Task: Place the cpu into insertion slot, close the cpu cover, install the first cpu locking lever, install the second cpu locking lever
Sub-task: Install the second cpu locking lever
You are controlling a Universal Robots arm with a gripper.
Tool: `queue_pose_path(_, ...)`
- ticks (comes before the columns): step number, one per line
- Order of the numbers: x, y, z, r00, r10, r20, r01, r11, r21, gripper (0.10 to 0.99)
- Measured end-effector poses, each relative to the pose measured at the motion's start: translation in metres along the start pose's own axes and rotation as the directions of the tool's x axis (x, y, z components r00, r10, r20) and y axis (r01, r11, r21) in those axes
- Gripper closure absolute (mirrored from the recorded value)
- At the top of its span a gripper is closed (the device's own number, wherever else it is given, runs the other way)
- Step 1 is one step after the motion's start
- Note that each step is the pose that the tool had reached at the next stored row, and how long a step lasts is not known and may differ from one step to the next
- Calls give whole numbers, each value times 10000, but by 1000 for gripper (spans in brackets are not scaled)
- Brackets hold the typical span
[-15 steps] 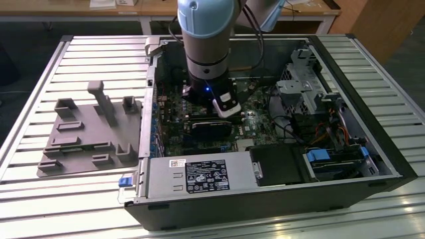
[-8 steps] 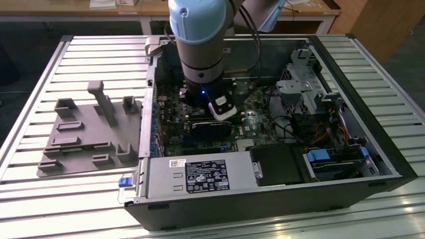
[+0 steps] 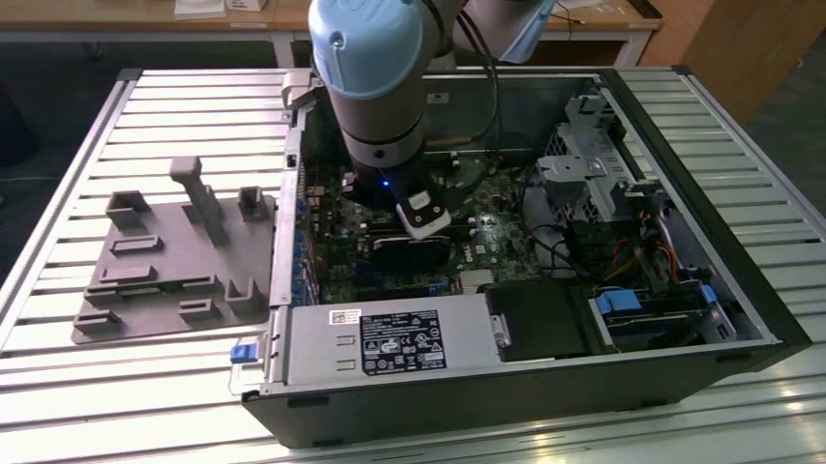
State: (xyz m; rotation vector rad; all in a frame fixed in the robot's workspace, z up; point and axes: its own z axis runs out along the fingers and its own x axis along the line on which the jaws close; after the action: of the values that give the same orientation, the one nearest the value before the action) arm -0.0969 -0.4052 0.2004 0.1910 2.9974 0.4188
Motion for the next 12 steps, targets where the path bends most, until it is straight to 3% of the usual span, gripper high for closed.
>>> queue_pose_path(5, 61, -23, 31, 10000, -19, 97, 20, 9999, -120, 980)
queue_pose_path(12, 80, -20, 69, 9999, -29, 136, 31, 9999, -127, 980)
